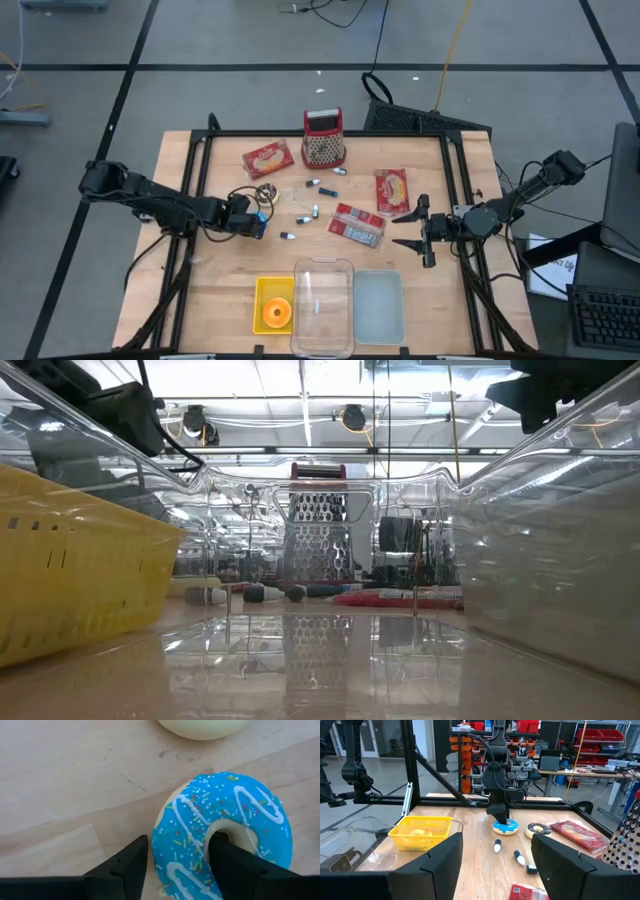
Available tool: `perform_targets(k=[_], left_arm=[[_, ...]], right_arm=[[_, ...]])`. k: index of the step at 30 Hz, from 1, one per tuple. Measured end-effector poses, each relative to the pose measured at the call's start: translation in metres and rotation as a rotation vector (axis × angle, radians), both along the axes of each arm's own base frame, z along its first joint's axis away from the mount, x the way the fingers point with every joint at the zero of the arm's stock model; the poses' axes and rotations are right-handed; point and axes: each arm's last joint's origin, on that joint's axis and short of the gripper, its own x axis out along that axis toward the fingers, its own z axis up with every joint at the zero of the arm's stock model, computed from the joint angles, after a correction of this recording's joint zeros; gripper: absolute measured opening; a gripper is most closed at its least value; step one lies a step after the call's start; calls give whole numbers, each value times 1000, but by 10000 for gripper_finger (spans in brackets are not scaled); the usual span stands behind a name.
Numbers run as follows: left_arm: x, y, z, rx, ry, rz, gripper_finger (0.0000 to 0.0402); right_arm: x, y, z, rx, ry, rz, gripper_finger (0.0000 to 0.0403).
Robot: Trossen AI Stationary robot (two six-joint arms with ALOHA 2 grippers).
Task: Pick & Place Food Item
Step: Put the blue donut into the yellow bin
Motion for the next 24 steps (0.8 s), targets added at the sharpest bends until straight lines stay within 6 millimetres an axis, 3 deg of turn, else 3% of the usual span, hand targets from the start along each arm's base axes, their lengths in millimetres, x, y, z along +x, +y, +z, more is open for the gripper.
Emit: perform_targets(k=[8,15,24], left_arm=[[0,0,0,7,5,-24,109],[0,0,5,7,-21,-42,74],[7,-11,45,38,-199,-186,39]], right_arm=[[0,0,0,0,0,0,226],[0,0,0,0,0,0,226],[0,0,0,-1,2,0,226]])
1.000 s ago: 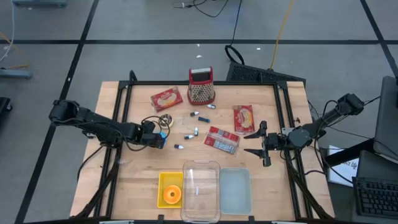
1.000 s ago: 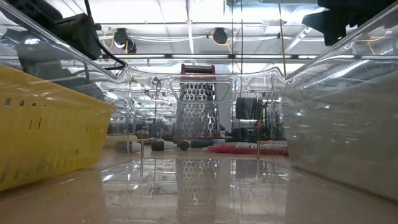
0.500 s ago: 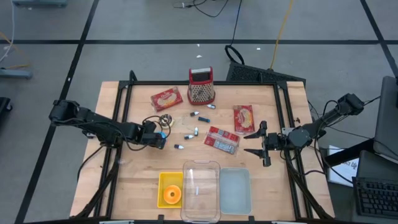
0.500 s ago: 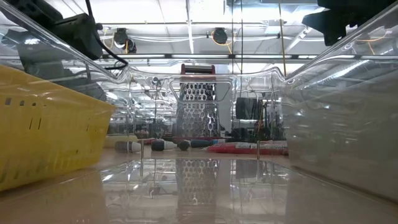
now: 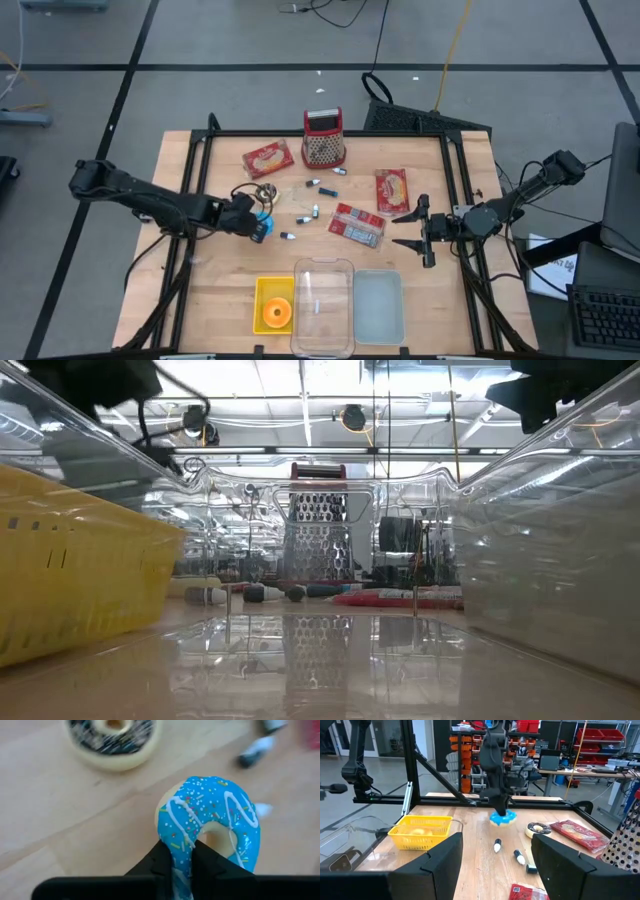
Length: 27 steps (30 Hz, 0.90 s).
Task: Pick & Place Food Item
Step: Put the blue donut into the yellow bin
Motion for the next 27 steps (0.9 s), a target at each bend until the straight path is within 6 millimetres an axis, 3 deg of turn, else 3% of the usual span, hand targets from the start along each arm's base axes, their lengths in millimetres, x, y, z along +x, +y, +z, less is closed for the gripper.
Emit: perform_targets(k=[10,22,27], left_arm=[[-11,-8,34,115,-189,-35,38],[-21,-6,48,216,-276,-12,36],[-16,-8,51,214,-316,-60,36]], right_arm=[[0,0,0,-1,3,0,226],[0,0,0,-1,3,0,226],[0,0,0,-1,3,0,226]])
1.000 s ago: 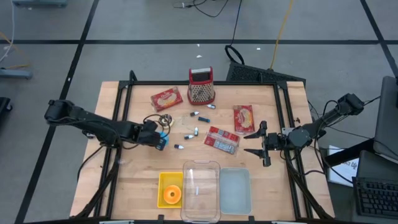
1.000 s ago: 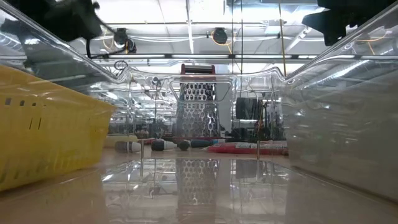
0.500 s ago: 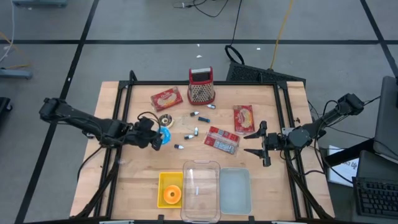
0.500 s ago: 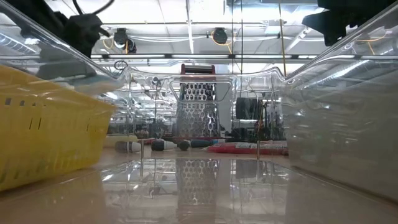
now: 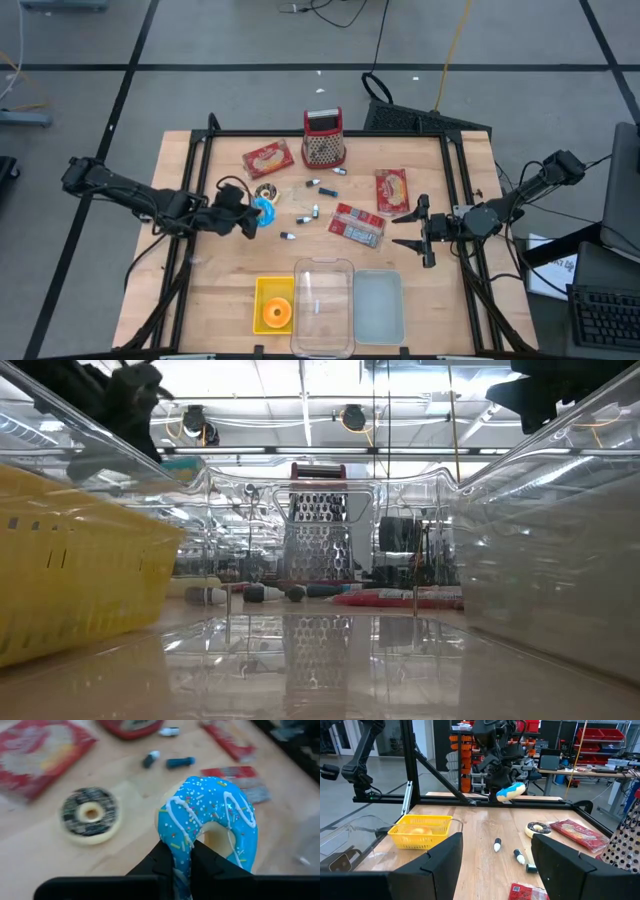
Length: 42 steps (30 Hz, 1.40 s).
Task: Pick & Place Food Item
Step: Put the blue donut into the yellow bin
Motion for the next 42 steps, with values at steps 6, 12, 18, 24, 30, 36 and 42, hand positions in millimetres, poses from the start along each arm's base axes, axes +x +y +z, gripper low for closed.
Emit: perform_targets(k=[6,12,18,24,30,36,42], left_arm=[[13,-13,15,65,-140,-228,37],[15,-32,29,132,-275,-403,37],[11,-52,38,86,-380,-488,37],[12,-78,40,56,-466,-572,37],[18,-113,33,10,-534,-664,37],[19,-142,9,-28,-342,-767,37],[24,-154,-25,-74,-189,-698,37]], right_arm=[[0,0,0,0,0,0,226],[0,0,0,0,0,0,226],[0,0,0,0,0,0,226],[0,0,0,-1,1,0,226],[0,0,0,0,0,0,226],[0,0,0,6,1,0,226],[0,0,0,10,1,0,226]])
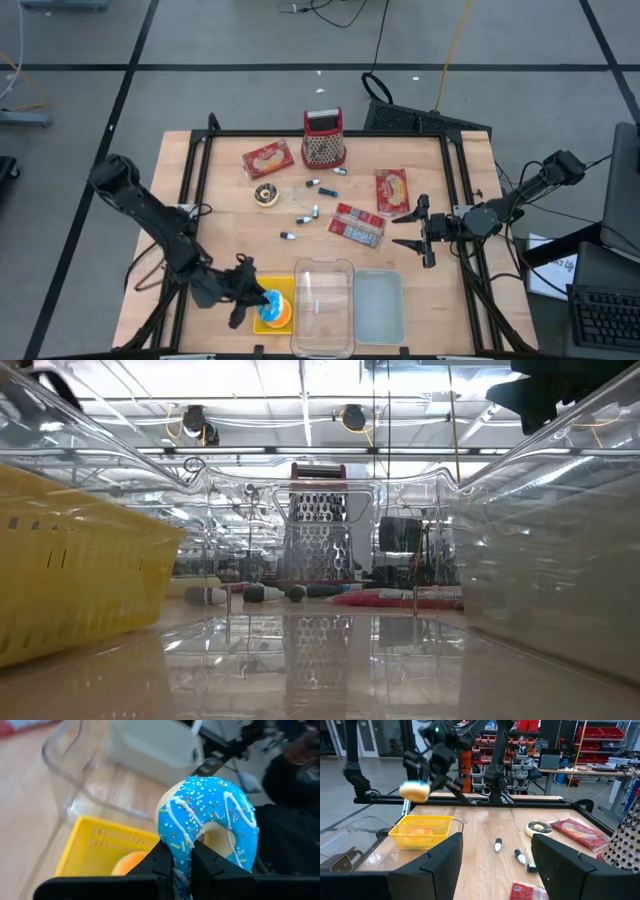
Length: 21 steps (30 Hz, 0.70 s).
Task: Pick & Place Food Item
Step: Put the blue donut into the yellow bin
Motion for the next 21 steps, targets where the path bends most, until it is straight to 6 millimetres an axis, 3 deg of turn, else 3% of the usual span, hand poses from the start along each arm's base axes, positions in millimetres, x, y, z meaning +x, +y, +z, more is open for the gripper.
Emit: perform_targets(k=[8,21], left_arm=[[11,-2,-28,-51,142,26,37],[11,-4,-32,-56,174,-11,37]], right_arm=[[0,0,0,0,-1,0,226],[0,0,0,-1,-1,0,226]])
